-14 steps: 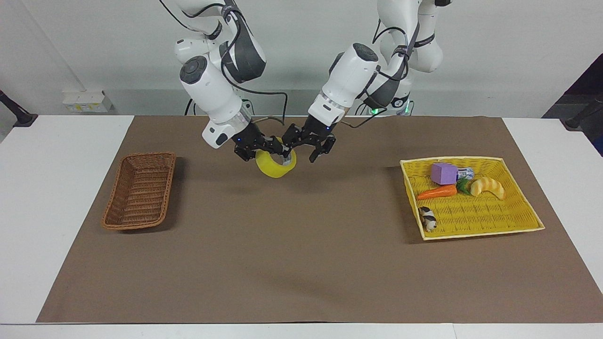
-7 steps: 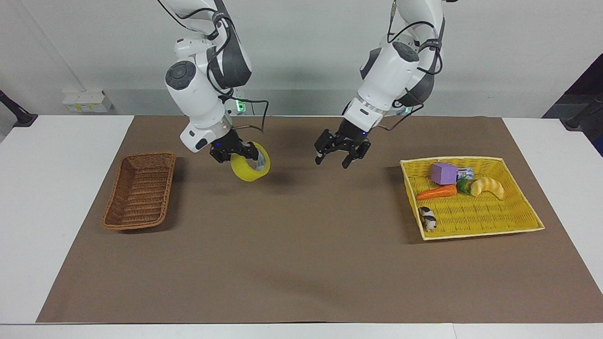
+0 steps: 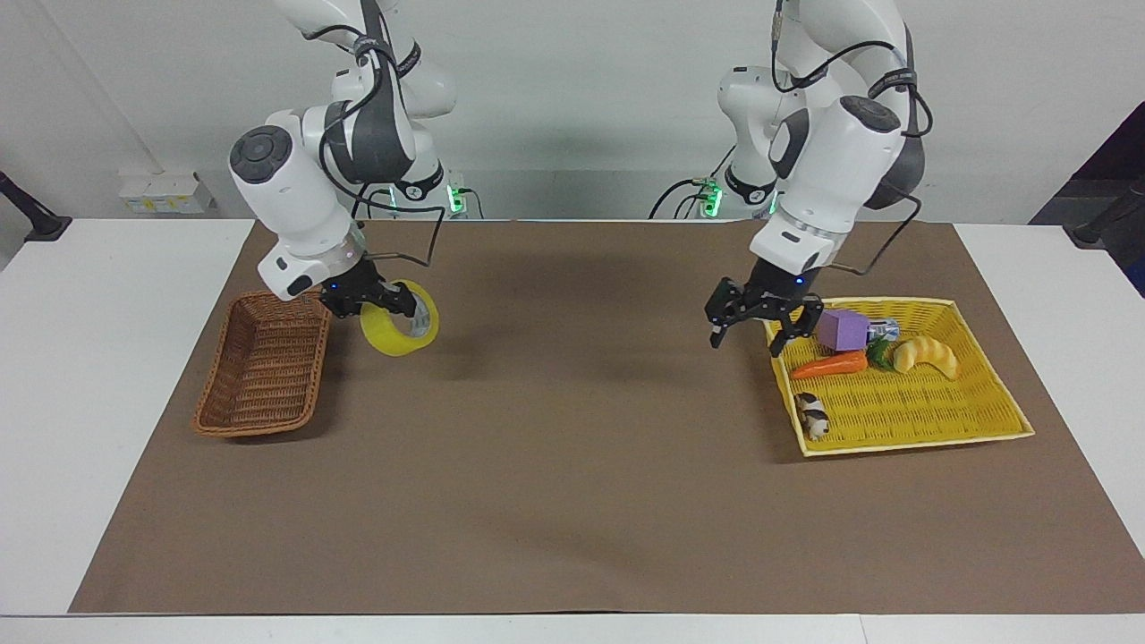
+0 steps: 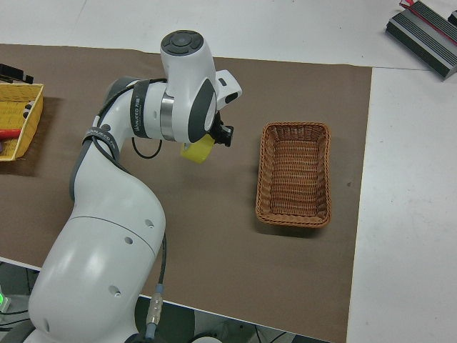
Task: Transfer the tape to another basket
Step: 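Carry the tape with the right gripper to the wicker basket while the left gripper withdraws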
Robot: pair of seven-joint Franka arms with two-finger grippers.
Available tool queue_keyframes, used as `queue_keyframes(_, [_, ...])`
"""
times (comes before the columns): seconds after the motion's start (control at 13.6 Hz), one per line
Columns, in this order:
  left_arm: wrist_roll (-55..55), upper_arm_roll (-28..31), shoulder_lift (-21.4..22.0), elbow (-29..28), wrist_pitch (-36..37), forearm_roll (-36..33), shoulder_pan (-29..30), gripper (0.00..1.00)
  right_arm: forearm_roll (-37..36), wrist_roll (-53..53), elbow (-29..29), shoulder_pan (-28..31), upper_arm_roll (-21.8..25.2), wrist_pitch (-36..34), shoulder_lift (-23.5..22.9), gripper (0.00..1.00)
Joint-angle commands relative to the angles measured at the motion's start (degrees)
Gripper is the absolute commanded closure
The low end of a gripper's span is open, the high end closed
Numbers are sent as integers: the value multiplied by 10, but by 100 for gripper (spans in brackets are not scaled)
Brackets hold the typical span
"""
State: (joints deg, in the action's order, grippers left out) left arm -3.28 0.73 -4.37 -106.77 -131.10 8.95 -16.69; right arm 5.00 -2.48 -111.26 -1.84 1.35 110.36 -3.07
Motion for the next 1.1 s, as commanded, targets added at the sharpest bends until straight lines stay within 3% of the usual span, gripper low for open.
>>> queue_keyframes(0.0, [73, -6, -27, 95, 95, -41, 49, 0, -14, 41, 16, 49, -6, -16, -5, 100])
queue_keyframes(0.51, [129, -1, -16, 220, 310, -79, 98, 0, -54, 106, 8, 143, -6, -21, -1, 100])
queue_keyframes(1.03, [132, 3, 50, 213, 420, -77, 101, 0, -77, 136, -37, 185, -6, -1, -5, 100])
